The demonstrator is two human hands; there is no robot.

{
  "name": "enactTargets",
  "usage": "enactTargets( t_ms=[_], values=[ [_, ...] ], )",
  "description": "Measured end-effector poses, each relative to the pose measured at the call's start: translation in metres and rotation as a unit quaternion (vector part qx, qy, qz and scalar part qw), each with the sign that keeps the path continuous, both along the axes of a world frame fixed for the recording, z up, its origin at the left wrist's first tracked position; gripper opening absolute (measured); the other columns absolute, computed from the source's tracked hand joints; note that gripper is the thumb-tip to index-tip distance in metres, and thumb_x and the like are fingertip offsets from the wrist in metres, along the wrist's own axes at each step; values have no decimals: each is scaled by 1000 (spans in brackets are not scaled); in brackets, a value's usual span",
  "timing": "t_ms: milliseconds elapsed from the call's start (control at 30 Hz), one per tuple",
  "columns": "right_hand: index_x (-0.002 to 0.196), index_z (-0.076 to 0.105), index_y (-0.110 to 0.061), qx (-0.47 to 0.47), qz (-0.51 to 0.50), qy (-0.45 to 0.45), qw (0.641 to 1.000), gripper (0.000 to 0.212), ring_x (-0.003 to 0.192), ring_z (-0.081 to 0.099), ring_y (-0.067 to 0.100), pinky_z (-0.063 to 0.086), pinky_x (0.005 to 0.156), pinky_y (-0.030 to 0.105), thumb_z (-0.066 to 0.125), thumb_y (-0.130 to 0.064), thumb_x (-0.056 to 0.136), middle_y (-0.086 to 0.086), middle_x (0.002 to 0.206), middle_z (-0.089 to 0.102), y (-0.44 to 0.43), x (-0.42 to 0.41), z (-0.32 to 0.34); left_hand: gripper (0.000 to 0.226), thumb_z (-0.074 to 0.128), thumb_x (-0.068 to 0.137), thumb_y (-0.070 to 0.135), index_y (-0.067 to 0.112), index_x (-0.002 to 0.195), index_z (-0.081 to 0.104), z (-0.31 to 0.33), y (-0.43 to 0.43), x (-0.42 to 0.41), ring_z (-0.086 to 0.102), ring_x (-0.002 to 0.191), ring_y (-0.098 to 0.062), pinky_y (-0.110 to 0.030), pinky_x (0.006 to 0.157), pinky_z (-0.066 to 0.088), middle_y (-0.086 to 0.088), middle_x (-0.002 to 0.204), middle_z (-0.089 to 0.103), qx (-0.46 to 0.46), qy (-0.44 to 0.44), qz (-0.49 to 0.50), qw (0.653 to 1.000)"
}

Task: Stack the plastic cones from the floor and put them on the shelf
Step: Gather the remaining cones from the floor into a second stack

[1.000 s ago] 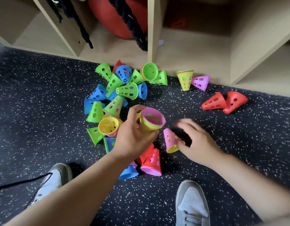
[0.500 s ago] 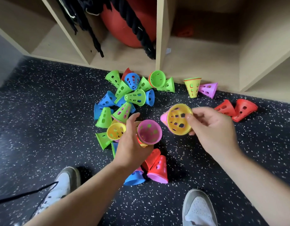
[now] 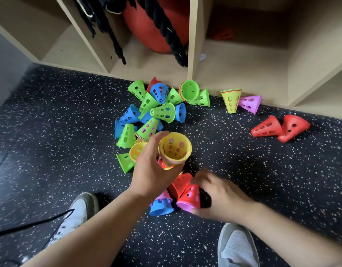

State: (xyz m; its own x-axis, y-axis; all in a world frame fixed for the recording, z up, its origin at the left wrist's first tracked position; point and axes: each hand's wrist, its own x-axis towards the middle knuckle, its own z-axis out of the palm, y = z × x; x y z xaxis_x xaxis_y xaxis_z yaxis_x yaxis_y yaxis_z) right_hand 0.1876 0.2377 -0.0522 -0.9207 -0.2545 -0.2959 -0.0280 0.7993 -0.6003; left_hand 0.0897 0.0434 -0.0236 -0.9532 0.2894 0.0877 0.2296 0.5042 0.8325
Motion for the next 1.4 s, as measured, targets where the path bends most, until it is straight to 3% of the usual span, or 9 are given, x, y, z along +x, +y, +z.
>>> enactTargets(
  t_ms=[200, 333, 400, 600, 767, 900, 1000, 1133, 1400],
  values=[
    [86, 62, -24, -26, -48, 118, 992, 16, 70, 67, 20, 53, 56, 30, 59, -40, 85, -8, 92, 62, -7, 8, -24, 75, 93, 67, 24, 28, 131, 53, -3, -5, 3, 57, 108, 5, -8, 82, 44, 19, 121, 61, -17, 1, 0, 1000],
    [82, 69, -18, -57, -188, 147, 969, 10, 62, 61, 2, 52, 56, 18, 75, -10, 81, -16, 76, 62, 15, -4, 5, 78, 91, 65, 34, 26, 133, 54, -4, -8, 2, 58, 112, -2, -12, 83, 46, 13, 126, 62, -38, 9, -9, 999],
    [89, 73, -19, -109, -302, 142, 936, 13, 63, 66, 2, 49, 56, 9, 74, -7, 83, -14, 73, 68, 25, -15, 34, 77, 86, 64, 42, 31, 132, 53, -3, -9, 1, 56, 111, 3, -10, 81, 45, 18, 125, 60, -44, 7, -12, 999],
    [90, 72, -23, -361, -446, 76, 816, 17, 57, 68, 20, 57, 61, 39, 67, -7, 90, 4, 79, 74, 13, -56, 97, 86, 78, 61, 54, 36, 139, 46, -1, -13, 2, 58, 113, -2, -28, 87, 54, 19, 126, 59, -54, 13, -29, 998],
    [99, 74, -23, -346, -366, -11, 864, 11, 58, 70, 18, 60, 57, 32, 67, -18, 92, 1, 79, 72, -8, -66, 92, 103, 82, 63, 55, 45, 150, 28, 8, -14, 3, 60, 110, -4, -20, 87, 49, 13, 129, 61, -39, 12, -40, 998],
    [96, 69, -30, -154, -314, 93, 932, 9, 61, 62, 7, 52, 59, 27, 62, -29, 90, -14, 77, 68, -7, -54, 55, 84, 88, 68, 44, 31, 141, 48, 3, -28, -4, 60, 116, -7, -29, 90, 52, 12, 129, 61, -64, 46, -41, 996],
    [107, 65, -34, -65, -166, 8, 984, 30, 85, 61, 1, 51, 75, 23, 71, -45, 79, -20, 100, 62, -21, -40, 19, 79, 78, 68, 54, 29, 138, 50, 2, -37, -7, 60, 116, -7, -20, 91, 49, 11, 127, 62, -63, 34, -27, 997],
    [110, 65, -28, -36, -109, -20, 993, 55, 87, 62, 10, 47, 74, 24, 82, -56, 66, -11, 107, 58, -30, -35, -16, 81, 76, 67, 56, 30, 139, 49, -4, -47, -6, 59, 114, -5, -18, 89, 49, 16, 128, 60, -81, 29, -17, 996],
    [87, 73, -23, -94, -168, 67, 979, 27, 69, 60, -1, 48, 65, 16, 65, -41, 69, -15, 84, 63, -27, -40, -14, 80, 75, 66, 61, 37, 137, 47, -9, -60, -1, 60, 111, -3, -24, 85, 53, 22, 125, 58, -94, 19, -1, 995]
  ],
)
